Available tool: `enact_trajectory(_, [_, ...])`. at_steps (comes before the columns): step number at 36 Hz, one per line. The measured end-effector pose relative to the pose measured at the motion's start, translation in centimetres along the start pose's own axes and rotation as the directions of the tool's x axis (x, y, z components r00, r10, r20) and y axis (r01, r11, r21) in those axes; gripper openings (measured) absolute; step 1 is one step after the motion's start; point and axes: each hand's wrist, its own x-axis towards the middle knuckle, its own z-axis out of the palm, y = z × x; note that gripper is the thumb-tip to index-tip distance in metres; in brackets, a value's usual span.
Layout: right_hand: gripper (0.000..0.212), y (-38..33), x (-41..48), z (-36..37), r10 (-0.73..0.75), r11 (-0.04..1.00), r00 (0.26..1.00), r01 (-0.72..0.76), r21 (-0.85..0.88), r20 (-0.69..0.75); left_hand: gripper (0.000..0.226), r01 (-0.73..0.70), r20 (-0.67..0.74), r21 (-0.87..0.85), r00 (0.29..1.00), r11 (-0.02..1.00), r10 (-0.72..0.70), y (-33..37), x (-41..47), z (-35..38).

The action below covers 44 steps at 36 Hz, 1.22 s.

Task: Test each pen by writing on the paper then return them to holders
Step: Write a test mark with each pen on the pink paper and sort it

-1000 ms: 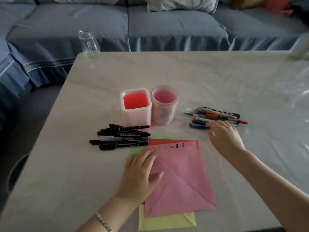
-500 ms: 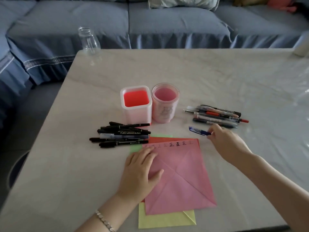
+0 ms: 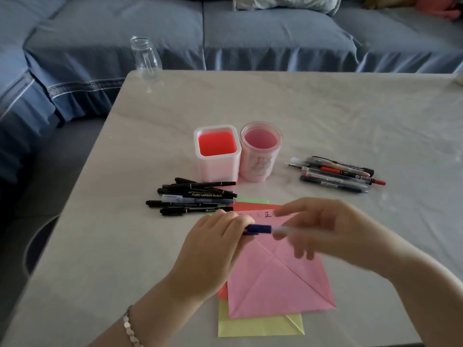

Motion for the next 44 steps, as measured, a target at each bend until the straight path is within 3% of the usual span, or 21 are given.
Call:
enact_trajectory(2, [0.042, 0.0, -0.3, -0.9, -0.038, 0.950, 0.998, 0.023, 0.311, 0.042, 0.035, 0.044, -0.012, -0.054, 0.999, 0.998, -0.045, 0.3, -0.2, -0.4])
enact_trajectory(5, [0.047, 0.3, 0.2, -0.2, -0.087, 0.865, 0.996, 0.082, 0.495, -0.013, 0.035, 0.124, 0.019, -0.212, 0.992, 0.969, -0.122, 1.0, -0.2, -0.9])
enact_trajectory(7, [0.040, 0.1, 0.8, 1.6, -0.045, 0.887, 0.993, 0.091, 0.452, -0.112, 0.034, 0.153, 0.059, -0.306, 0.988, 0.940, -0.141, 1.5, 0.1, -1.2])
enact_trajectory(9, [0.038, -0.1, 1.4, 3.6, -0.014, 0.949, 0.975, 0.083, 0.304, -0.222, 0.030, 0.140, 0.091, -0.354, 0.989, 0.925, -0.115, 2.1, 0.5, -1.3])
enact_trajectory(14, [0.040, 0.9, 2.4, 6.5, 0.029, 0.970, 0.848, 0.103, 0.219, -0.529, 0.030, 0.171, 0.150, -0.413, 0.982, 0.894, -0.118, 3.0, 1.0, -1.1])
enact_trajectory(17, [0.043, 1.5, 2.8, 6.9, 0.039, 0.965, 0.831, 0.111, 0.236, -0.555, 0.031, 0.204, 0.163, -0.423, 0.976, 0.883, -0.147, 2.9, 0.4, -0.9])
enact_trajectory(20, [0.042, 1.9, 2.5, 6.7, 0.005, 0.967, 0.869, 0.122, 0.224, -0.495, 0.032, 0.234, 0.207, -0.435, 0.966, 0.869, -0.156, 2.5, -0.2, -1.0])
enact_trajectory(24, [0.037, 2.1, 2.2, 6.1, 0.012, 0.943, 0.878, 0.150, 0.297, -0.479, 0.034, 0.232, 0.193, -0.340, 0.966, 0.911, -0.174, 1.9, -0.7, -1.3])
enact_trajectory(29, [0.033, 3.8, 2.9, 4.8, 0.070, 0.960, 0.788, 0.114, 0.257, -0.612, 0.028, 0.440, 0.041, -0.061, 0.898, 0.896, -0.438, -2.6, -2.9, 0.0])
enact_trajectory(34, [0.023, 5.9, 3.7, 4.8, 0.127, 0.961, 0.792, 0.051, 0.271, -0.597, 0.021, 0.420, -0.122, 0.210, 0.907, 0.883, -0.403, -7.7, -5.3, 1.0])
enact_trajectory(40, [0.022, 7.0, 5.0, 5.4, 0.165, 0.940, 0.801, 0.048, 0.337, -0.575, 0.027, 0.455, -0.176, 0.301, 0.890, 0.838, -0.421, -7.1, -5.8, 1.8])
enact_trajectory(44, [0.018, 7.2, 5.8, 5.7, 0.115, 0.959, 0.773, 0.078, 0.273, -0.624, 0.030, 0.287, -0.019, 0.139, 0.958, 0.948, -0.287, -4.4, -4.8, 2.5])
